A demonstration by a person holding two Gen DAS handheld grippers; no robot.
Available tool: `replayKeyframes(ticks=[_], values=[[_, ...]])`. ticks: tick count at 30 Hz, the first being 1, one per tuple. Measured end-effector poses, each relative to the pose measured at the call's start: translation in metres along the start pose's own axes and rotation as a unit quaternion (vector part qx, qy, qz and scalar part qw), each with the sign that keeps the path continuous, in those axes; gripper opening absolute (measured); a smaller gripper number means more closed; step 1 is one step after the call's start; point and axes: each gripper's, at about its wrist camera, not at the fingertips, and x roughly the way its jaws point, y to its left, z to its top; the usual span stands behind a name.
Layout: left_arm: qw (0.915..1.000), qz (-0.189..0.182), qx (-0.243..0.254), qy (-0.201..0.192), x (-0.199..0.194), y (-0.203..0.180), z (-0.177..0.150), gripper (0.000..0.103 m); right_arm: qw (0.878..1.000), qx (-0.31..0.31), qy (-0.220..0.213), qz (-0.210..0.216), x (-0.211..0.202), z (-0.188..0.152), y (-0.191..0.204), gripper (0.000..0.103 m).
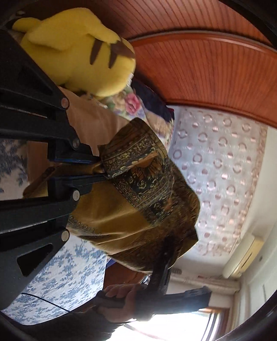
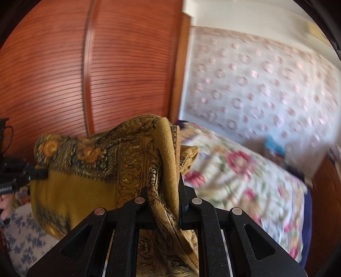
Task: Fold small clothes
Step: 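Lift the gold bundle with both grippers and carry it toward the yellow plush toy, then lower the gold bundle beside the yellow plush toy and open both grippers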
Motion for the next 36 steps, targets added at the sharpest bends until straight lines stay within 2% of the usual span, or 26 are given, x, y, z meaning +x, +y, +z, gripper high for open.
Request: replayKeyframes(ticks=[6, 14, 16, 17, 18, 19, 20, 21, 24, 26, 28, 32, 36], values=[[0.9989, 0.017, -0.04, 0.015, -0.001, 0.028, -0.031, 0.006, 0.998, -0.044, 0.018, 0.041, 0.078, 0.041, 0.046, 0.009], [0.9974, 0.051, -0.037, 0.036, 0.003, 0.047, -0.042, 0.007, 0.993, -0.076, 0.045, 0.075, 0.143, 0.062, 0.103, 0.01], [0.9971, 0.055, -0.034, 0.04, 0.003, 0.045, -0.042, 0.008, 0.993, -0.069, 0.063, 0.073, 0.157, 0.06, 0.107, 0.012], [0.997, 0.056, -0.034, 0.042, 0.004, 0.045, -0.043, 0.009, 0.993, -0.064, 0.068, 0.072, 0.161, 0.06, 0.108, 0.018], [0.9969, 0.055, -0.034, 0.044, 0.004, 0.047, -0.042, 0.01, 0.994, -0.056, 0.071, 0.063, 0.163, 0.058, 0.105, 0.025], [0.9969, 0.054, -0.034, 0.046, 0.003, 0.048, -0.041, 0.011, 0.994, -0.053, 0.073, 0.054, 0.164, 0.056, 0.103, 0.045], [0.9969, 0.055, -0.032, 0.047, 0.001, 0.05, -0.039, 0.012, 0.995, -0.048, 0.078, 0.049, 0.164, 0.054, 0.099, 0.059], [0.9968, 0.059, -0.028, 0.045, -0.002, 0.052, -0.037, 0.013, 0.995, -0.043, 0.08, 0.044, 0.163, 0.053, 0.093, 0.06], [0.9967, 0.075, -0.013, 0.028, -0.017, 0.054, -0.028, 0.025, 0.997, -0.02, 0.068, 0.028, 0.153, 0.049, 0.075, 0.06], [0.9968, 0.079, -0.006, 0.016, -0.025, 0.054, -0.023, 0.038, 0.997, 0.001, 0.056, 0.056, 0.141, 0.044, 0.065, 0.06], [0.9967, 0.08, 0.012, 0.011, -0.027, 0.049, -0.017, 0.042, 0.994, 0.008, 0.065, 0.084, 0.141, 0.036, 0.065, 0.06], [0.9966, 0.069, 0.04, 0.021, -0.009, 0.04, -0.003, 0.051, 0.99, 0.026, 0.088, 0.106, 0.149, 0.014, 0.072, 0.06], [0.9952, 0.056, 0.06, 0.053, 0.019, 0.028, 0.0, 0.052, 0.987, 0.043, 0.092, 0.122, 0.148, -0.006, 0.082, 0.06]])
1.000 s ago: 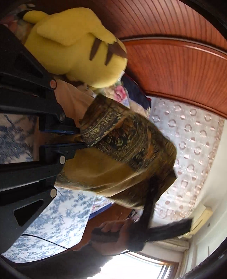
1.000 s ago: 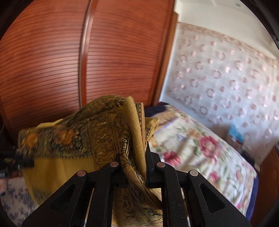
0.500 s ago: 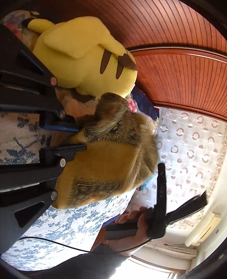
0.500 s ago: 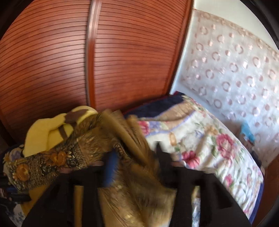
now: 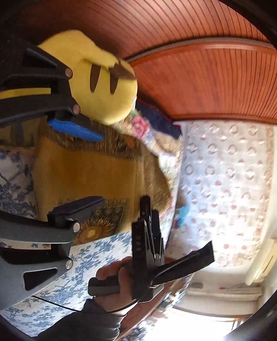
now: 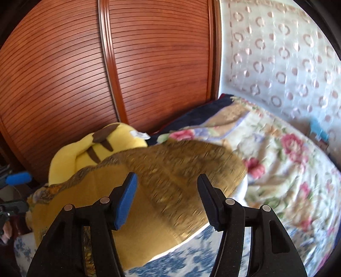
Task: Fold small clothes
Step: 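Lower the gold bundle beside the yellow plush toy and open both grippers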
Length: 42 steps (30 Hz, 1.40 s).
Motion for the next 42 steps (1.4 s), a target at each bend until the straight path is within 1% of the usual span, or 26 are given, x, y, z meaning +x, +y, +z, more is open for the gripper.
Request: replayKeyframes(ticks=[2, 6, 8, 11, 14, 16, 19, 21, 24, 28, 33, 35, 39, 42], values=[[0.9996, -0.002, 0.007, 0.026, 0.016, -0.006, -0.004, 0.052, 1.0, -0.01, 0.005, -0.011, 0.004, -0.008, 0.005, 0.061], [0.9984, -0.01, 0.003, 0.056, 0.035, -0.007, -0.015, 0.052, 0.999, -0.013, 0.02, -0.025, 0.014, -0.02, 0.004, 0.061], [0.9981, -0.011, 0.0, 0.06, 0.038, -0.007, -0.019, 0.053, 0.999, -0.018, 0.025, -0.03, 0.017, -0.024, 0.004, 0.061], [0.9983, -0.002, 0.011, 0.057, 0.038, -0.011, -0.022, 0.053, 0.999, -0.008, 0.025, -0.028, 0.019, -0.025, 0.002, 0.061], [0.9983, 0.007, 0.019, 0.055, 0.033, -0.015, -0.021, 0.053, 0.999, -0.007, 0.015, -0.042, 0.015, -0.028, 0.005, 0.061], [0.9984, 0.013, 0.025, 0.048, 0.027, -0.017, -0.02, 0.053, 0.999, 0.006, 0.006, -0.05, 0.006, -0.029, 0.006, 0.061], [0.9986, 0.014, 0.033, 0.038, 0.015, -0.022, -0.019, 0.053, 0.998, 0.025, -0.012, -0.06, -0.02, -0.032, 0.007, 0.061], [0.9987, 0.012, 0.037, 0.034, 0.009, -0.026, -0.02, 0.053, 0.997, 0.035, -0.03, -0.069, -0.046, -0.037, 0.009, 0.061], [0.9988, 0.005, 0.04, 0.026, -0.005, -0.036, -0.02, 0.053, 0.995, 0.05, -0.045, -0.079, -0.079, -0.046, 0.011, 0.061], [0.9986, 0.0, 0.051, 0.013, -0.024, -0.056, -0.022, 0.054, 0.99, 0.069, -0.057, -0.106, -0.126, -0.069, 0.016, 0.061], [0.9977, -0.022, 0.062, -0.012, -0.052, -0.084, -0.026, 0.055, 0.984, 0.092, -0.065, -0.136, -0.179, -0.109, 0.03, 0.061], [0.9974, -0.022, 0.067, -0.016, -0.06, -0.094, -0.027, 0.056, 0.982, 0.099, -0.069, -0.148, -0.196, -0.123, 0.036, 0.064], [0.9955, -0.035, 0.084, -0.028, -0.078, -0.119, -0.034, 0.056, 0.976, 0.113, -0.08, -0.166, -0.233, -0.151, 0.047, 0.07], [0.9941, -0.038, 0.095, -0.036, -0.089, -0.135, -0.04, 0.056, 0.971, 0.125, -0.093, -0.182, -0.258, -0.171, 0.056, 0.077]])
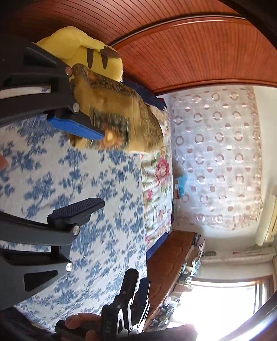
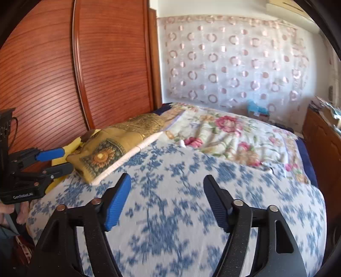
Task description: Fold small clothes
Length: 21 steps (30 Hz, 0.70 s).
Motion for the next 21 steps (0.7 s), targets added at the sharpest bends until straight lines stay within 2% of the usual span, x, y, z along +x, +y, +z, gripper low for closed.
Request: replayKeyframes(ticks=[5, 10, 17, 21], values=[[0.9999, 0.0, 0.011, -0.004, -0.011, -0.026, -0.004, 0.056, 0.999, 0.025, -0.017, -0.028, -0.039, -0.02, -0.011, 0.087], [0.9995, -0.026, 0.014, -0.011, -0.021, -0.048, -0.005, 0.057, 0.997, 0.046, -0.031, -0.062, -0.076, -0.039, -0.019, 0.088], [0.9985, -0.027, 0.028, -0.038, -0.045, -0.078, 0.008, 0.057, 0.991, 0.069, -0.054, -0.1, -0.12, -0.052, -0.033, 0.088], [0.9979, -0.03, 0.024, -0.051, -0.061, -0.082, 0.022, 0.057, 0.987, 0.079, -0.072, -0.119, -0.146, -0.051, -0.037, 0.088]])
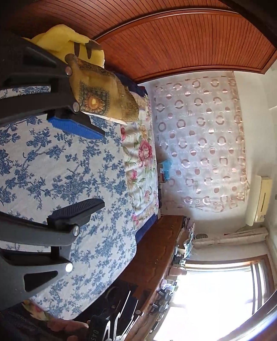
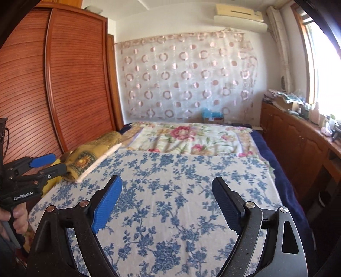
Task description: Fold small clothes
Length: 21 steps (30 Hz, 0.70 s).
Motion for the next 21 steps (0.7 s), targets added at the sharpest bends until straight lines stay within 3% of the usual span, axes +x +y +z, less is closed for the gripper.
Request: replayKeyframes(ticks=[10, 21], values=[[0.9993, 0.003, -0.014, -0.034, -0.027, 0.002, 0.021, 0.058, 0.998, 0.007, -0.04, -0.044, -0.039, 0.015, -0.006, 0.088], [0.9992, 0.007, -0.018, -0.035, -0.03, 0.002, 0.021, 0.058, 0.998, 0.005, -0.046, -0.053, -0.044, 0.018, -0.005, 0.088]])
